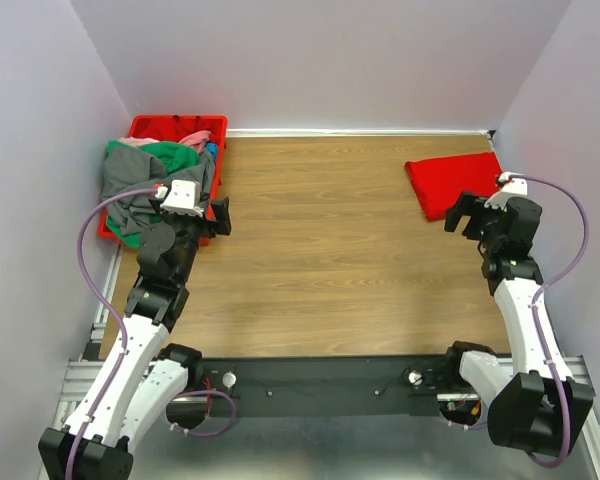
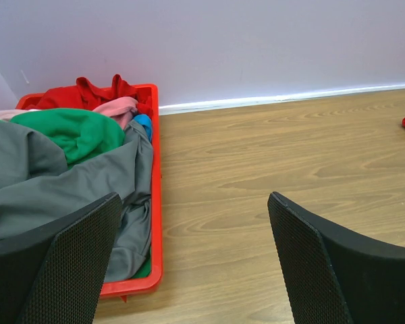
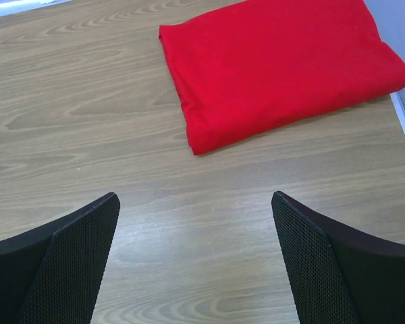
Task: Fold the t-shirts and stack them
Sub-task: Grab the tshirt from the pile
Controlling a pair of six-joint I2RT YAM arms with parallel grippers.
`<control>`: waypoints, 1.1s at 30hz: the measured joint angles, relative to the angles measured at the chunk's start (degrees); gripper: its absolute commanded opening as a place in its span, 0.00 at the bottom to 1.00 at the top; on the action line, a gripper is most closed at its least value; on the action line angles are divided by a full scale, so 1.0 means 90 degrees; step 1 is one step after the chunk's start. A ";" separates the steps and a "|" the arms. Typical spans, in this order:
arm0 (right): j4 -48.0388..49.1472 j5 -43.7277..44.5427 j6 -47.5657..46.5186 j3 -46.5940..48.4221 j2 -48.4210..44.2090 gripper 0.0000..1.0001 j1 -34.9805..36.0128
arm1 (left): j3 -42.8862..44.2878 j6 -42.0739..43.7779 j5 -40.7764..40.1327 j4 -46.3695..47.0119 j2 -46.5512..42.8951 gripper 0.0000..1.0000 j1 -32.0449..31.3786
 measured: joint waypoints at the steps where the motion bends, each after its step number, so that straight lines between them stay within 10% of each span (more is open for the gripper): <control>1: 0.0000 -0.0002 0.0000 0.0000 -0.0010 1.00 -0.0007 | 0.0000 -0.0002 0.0000 0.0000 0.0000 0.96 0.0002; 17: -0.0483 -0.1999 -0.1574 -0.0121 -0.0311 1.00 -0.0083 | 0.0005 -0.0221 -0.0036 0.0000 0.0075 0.96 0.0068; 23: -0.0675 -0.2659 -0.1899 -0.0134 -0.0287 1.00 -0.0083 | 0.0277 -0.1154 0.0223 -0.0005 0.0792 0.94 0.1489; 33: -0.0865 -0.2764 -0.1972 -0.0131 -0.0211 1.00 -0.0083 | 0.3305 -0.3456 -0.0452 -0.1688 0.3888 0.75 0.2599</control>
